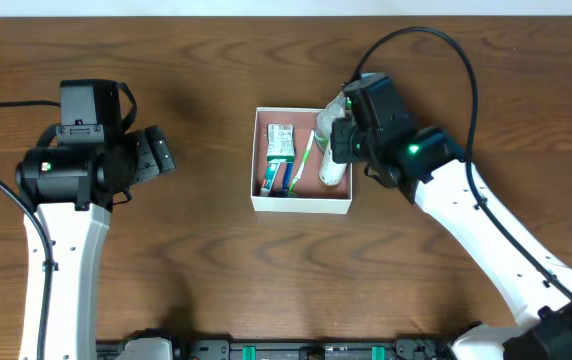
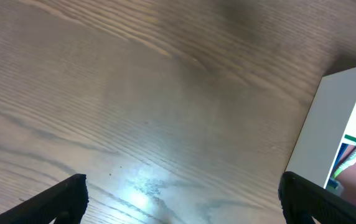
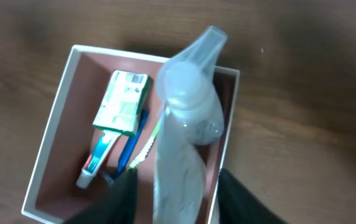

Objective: Pack container
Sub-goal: 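Lower the lotion tube into the box and open right gripper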

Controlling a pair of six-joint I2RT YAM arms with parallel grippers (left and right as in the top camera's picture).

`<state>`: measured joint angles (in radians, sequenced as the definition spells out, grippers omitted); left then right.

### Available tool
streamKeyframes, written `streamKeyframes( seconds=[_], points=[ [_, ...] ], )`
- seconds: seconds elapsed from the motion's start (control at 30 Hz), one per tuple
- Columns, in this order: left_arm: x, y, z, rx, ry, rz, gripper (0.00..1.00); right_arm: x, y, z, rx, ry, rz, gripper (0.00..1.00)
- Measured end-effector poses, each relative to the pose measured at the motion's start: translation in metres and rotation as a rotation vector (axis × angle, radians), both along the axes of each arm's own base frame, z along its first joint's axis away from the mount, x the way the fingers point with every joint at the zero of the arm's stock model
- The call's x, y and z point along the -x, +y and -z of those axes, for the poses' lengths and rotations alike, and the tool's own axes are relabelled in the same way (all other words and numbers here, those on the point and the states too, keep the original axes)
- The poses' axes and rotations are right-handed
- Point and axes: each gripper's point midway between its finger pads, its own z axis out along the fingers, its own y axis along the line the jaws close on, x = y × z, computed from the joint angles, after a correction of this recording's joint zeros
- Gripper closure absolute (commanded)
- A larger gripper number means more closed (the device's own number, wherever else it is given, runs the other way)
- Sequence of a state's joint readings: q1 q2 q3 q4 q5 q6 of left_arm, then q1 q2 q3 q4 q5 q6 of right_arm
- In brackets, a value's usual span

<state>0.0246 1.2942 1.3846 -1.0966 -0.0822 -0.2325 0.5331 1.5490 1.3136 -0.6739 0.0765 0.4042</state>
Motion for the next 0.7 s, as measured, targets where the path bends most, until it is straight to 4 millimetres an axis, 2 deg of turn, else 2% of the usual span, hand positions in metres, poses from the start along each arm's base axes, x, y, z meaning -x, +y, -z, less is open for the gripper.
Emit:
streamKeyframes(
  seconds=[0.1,0.17,0.3,0.43,0.57,0.7],
  points=[
    [0.0,0.0,0.0,0.0,0.0,0.0,0.02,0.005,0.004,-0.012,-0.006,-0.028,-0.025,0.26],
    [0.0,0.0,0.0,0.0,0.0,0.0,0.02,0.01,0.002,-0.026,-0.02,-0.059,-0.034,0.07],
    [0.0,0.0,0.0,0.0,0.0,0.0,0.02,0.029,-0.011,-0.072,-0.061,-0.149,-0.037,0.01],
    [0.0,0.0,0.0,0.0,0.0,0.0,0.02,0.056,-0.033,-0.118,-0.112,-0.243,-0.023,0.01],
    [0.0,0.0,0.0,0.0,0.0,0.0,0.02,0.08,-0.054,-0.141,-0.13,-0.292,-0.001,0.01],
    [0.0,0.0,0.0,0.0,0.0,0.0,0.02,0.095,-0.063,-0.156,-0.152,-0.331,0.0,0.01]
  ],
)
